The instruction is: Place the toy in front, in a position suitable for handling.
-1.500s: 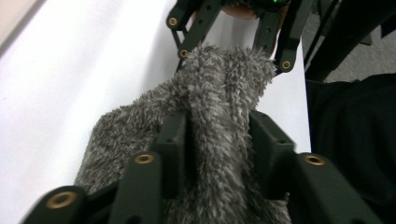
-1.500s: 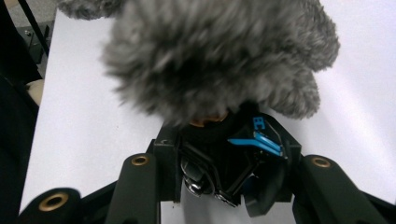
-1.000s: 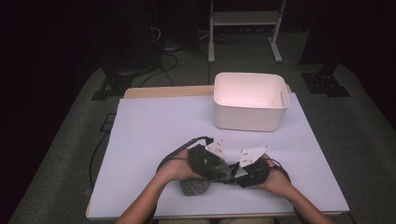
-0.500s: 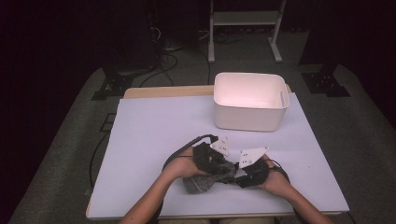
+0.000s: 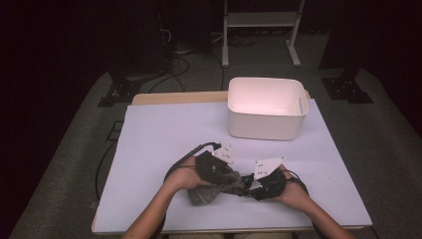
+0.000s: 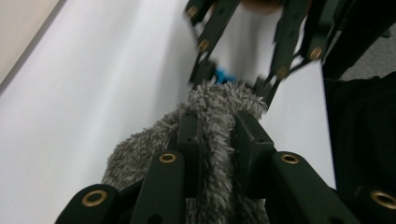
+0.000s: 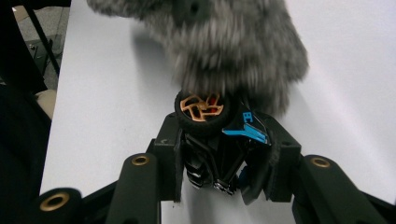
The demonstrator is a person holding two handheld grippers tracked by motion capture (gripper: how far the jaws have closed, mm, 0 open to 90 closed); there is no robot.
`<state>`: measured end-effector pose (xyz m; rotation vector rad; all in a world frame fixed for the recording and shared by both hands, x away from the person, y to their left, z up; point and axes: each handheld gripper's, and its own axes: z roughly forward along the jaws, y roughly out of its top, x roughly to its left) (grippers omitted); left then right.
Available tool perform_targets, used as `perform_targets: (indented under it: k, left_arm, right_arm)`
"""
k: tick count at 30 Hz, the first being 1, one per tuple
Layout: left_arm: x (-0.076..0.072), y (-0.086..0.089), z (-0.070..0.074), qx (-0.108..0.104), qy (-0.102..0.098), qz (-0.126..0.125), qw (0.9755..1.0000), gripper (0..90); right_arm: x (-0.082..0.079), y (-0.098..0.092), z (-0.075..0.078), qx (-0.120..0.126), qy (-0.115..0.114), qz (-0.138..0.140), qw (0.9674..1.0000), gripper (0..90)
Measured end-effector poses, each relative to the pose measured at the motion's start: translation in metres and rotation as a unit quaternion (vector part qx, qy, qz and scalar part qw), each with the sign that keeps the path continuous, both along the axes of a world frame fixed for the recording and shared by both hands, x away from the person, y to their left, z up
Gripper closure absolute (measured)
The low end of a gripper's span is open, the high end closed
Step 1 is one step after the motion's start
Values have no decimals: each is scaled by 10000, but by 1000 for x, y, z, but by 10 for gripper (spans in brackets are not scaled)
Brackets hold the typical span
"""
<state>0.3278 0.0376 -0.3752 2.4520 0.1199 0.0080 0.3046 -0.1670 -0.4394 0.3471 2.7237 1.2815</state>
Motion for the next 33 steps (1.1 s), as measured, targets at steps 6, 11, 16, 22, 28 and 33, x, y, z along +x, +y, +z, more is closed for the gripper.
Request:
perform_targets:
  k: [6,11,16,22,28,33]
  left_arm:
    - [-1,-18,0,-8,-12,-202,9998,741]
    - [-1,-4,0,46,-12,-94,9999,741]
    - [-2,21,1,111,-43,126,9998,740]
    - [-3,60,3,88,-71,477,9988,740]
    - [-2,69,1,11,4,599,9982,739]
    - [1,52,1,-79,64,434,9990,740]
  right_arm:
    - [0,0,0,7,49,-22,10000,564]
    - [0,0,0,-11,23,7,10000,564]
    - [0,1,0,-32,5,11,10000,564]
    - [1,0,0,-16,37,4,10000,565]
    - [3,1,0,-14,74,9,10000,565]
    - [2,1,0,-27,69,8,10000,565]
